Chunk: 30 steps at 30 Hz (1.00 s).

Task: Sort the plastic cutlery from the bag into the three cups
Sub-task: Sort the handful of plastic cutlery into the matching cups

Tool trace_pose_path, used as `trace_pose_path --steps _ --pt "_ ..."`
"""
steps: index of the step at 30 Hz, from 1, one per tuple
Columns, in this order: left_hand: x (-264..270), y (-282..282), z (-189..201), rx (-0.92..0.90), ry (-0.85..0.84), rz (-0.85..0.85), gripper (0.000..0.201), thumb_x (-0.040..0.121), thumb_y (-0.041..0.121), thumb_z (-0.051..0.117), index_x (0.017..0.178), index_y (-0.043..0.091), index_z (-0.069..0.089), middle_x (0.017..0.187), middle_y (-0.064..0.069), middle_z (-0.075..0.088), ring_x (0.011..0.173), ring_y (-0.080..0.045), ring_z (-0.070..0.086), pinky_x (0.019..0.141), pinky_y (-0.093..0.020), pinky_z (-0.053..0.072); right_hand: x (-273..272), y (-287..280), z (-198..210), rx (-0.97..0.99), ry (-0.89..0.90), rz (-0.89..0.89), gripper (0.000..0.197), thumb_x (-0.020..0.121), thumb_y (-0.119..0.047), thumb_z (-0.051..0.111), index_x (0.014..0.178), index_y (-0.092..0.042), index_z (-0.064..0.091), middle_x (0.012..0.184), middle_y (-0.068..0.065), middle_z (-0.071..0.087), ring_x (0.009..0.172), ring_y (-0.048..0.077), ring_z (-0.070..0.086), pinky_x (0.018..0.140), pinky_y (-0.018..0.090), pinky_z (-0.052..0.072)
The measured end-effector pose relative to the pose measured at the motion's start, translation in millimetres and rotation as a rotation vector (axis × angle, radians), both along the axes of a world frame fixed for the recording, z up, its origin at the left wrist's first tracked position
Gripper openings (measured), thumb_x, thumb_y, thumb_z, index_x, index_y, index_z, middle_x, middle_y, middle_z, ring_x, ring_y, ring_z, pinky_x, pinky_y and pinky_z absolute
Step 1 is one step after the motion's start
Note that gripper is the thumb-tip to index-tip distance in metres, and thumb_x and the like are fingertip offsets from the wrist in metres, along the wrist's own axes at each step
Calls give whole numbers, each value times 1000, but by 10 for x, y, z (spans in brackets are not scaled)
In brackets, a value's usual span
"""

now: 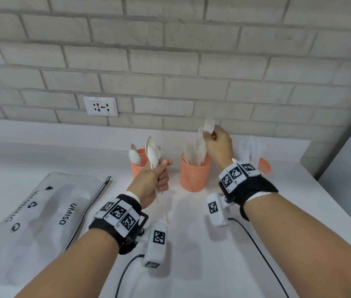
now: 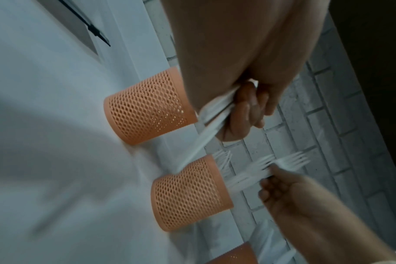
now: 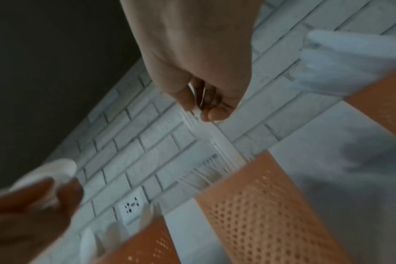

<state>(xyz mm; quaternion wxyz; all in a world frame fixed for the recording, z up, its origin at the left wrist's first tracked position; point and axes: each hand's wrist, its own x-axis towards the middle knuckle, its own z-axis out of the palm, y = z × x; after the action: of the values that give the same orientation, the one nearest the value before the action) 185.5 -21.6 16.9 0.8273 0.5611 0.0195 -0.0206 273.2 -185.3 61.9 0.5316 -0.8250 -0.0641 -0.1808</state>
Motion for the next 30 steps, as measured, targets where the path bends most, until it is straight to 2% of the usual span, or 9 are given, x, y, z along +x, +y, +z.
trace_pose_path --steps 2,4,6,8,11,16,21,26,30 --pt "-1 38 21 -27 25 -4 17 95 3 39 85 10 51 47 7 28 36 -5 23 36 -16 24 40 27 -157 -212 137 12 11 90 -8 50 89 -3 60 81 9 58 80 23 54 64 25 39" --pt "-5 87 53 -69 59 -2 22 90 -3 35 82 10 51 51 4 30 36 -6 25 38 -18 24 41 90 -223 -291 203 9 25 86 -4 50 109 -2 59 110 18 57 101 30 56 84 29 45" --pt "7 127 87 -74 76 3 25 87 -4 31 82 9 51 54 1 32 38 -8 27 43 -21 25 -18 218 -152 -205 -1 -54 45 83 0 52 127 0 48 125 19 43 114 31 50 102 35 40" --pt "23 145 129 1 84 32 25 88 -4 30 82 9 51 57 0 34 43 -10 28 46 -22 26 -150 389 3 -92 -263 -16 42 85 -7 57 126 -2 49 114 11 42 100 22 50 95 37 43" --pt "33 119 184 270 -15 65 25 92 -3 32 78 11 47 59 -2 35 48 -11 30 47 -22 29 -424 724 203 -193 -102 281 56 87 -38 61 134 -17 40 104 2 47 88 15 49 79 25 39" --pt "21 193 240 632 -182 44 9 90 -2 45 92 5 51 71 -1 49 62 -10 46 54 -12 40 -418 982 166 -302 9 311 41 91 -18 53 128 -10 37 89 6 53 80 22 53 67 23 37" --pt "139 655 198 607 -235 383 62 67 8 66 125 17 46 121 -4 46 106 -12 45 81 -14 38 -221 967 277 -37 -205 222 32 91 -8 49 121 -4 38 60 -4 45 47 4 44 43 13 34" --pt "359 812 -93 737 -63 300 121 57 23 87 147 20 7 148 -7 23 136 -20 27 112 -39 29 -95 1101 168 16 -239 207 31 96 -18 44 124 -9 34 65 6 53 54 23 51 57 33 46" --pt "483 707 -303 696 -31 225 129 52 24 89 147 27 2 147 -7 30 132 -21 37 111 -40 32 23 1223 -140 -148 -58 230 30 101 -27 30 126 -12 34 64 -3 48 58 20 52 68 40 50"
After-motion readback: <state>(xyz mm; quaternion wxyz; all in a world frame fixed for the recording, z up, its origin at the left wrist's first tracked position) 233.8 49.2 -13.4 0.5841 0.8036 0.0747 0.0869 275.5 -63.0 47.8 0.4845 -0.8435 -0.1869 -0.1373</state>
